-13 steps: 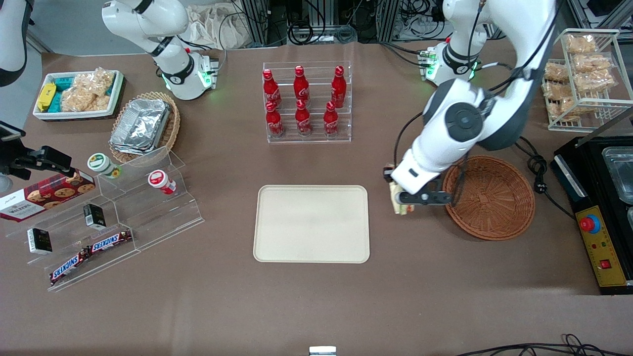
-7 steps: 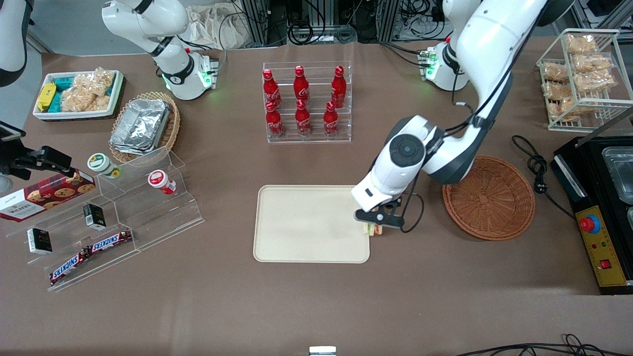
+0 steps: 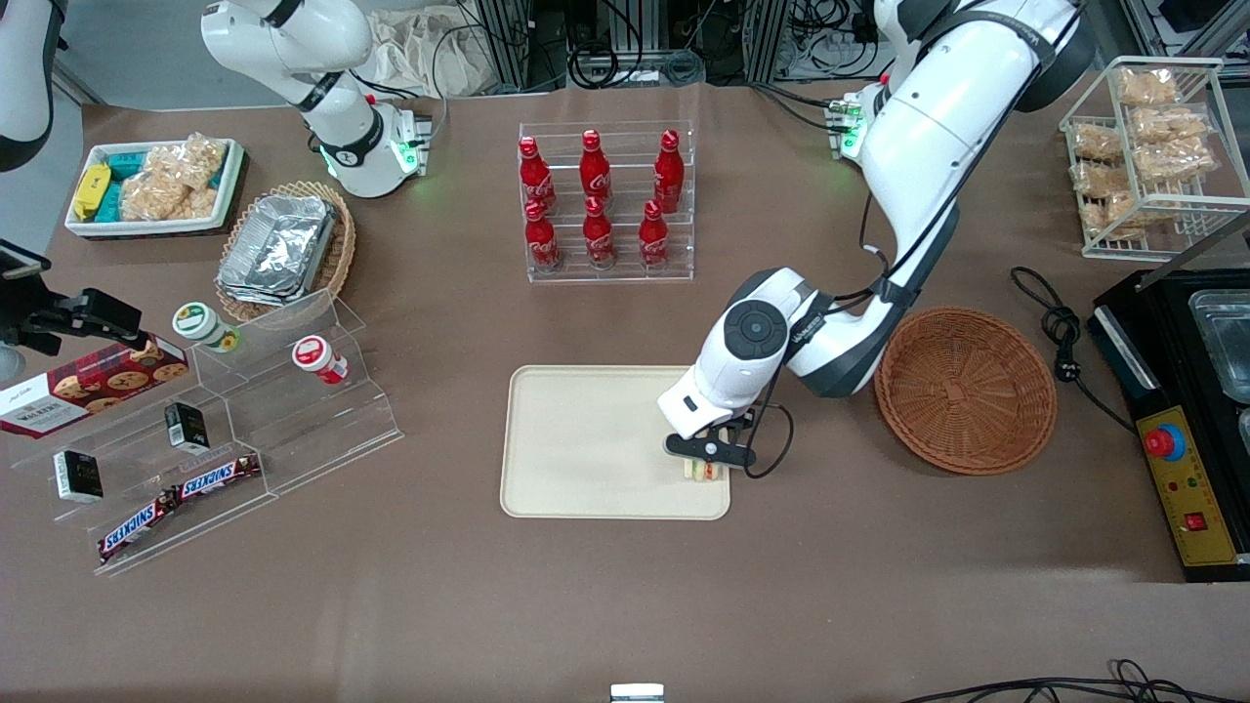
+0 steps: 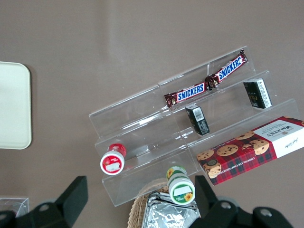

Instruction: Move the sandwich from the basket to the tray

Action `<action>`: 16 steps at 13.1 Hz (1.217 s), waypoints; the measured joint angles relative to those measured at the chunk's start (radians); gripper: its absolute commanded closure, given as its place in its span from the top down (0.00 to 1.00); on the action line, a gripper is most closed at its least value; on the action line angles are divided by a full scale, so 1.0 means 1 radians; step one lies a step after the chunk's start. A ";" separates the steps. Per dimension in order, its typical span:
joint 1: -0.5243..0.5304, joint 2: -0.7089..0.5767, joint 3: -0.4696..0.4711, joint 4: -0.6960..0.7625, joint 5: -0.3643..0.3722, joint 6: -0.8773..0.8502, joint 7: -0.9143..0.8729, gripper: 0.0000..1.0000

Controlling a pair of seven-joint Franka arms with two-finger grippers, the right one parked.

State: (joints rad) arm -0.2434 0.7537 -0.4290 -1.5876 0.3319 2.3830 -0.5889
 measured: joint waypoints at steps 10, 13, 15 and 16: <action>0.101 -0.225 0.002 0.078 -0.085 -0.219 0.027 0.99; 0.207 -0.377 0.005 0.081 -0.242 -0.403 0.187 0.99; 0.300 -0.465 0.010 0.104 -0.340 -0.562 0.315 0.99; 0.349 -0.503 0.013 0.129 -0.363 -0.655 0.371 0.99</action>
State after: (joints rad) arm 0.1051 0.2506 -0.4163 -1.4584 -0.0311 1.7275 -0.2178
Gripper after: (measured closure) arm 0.009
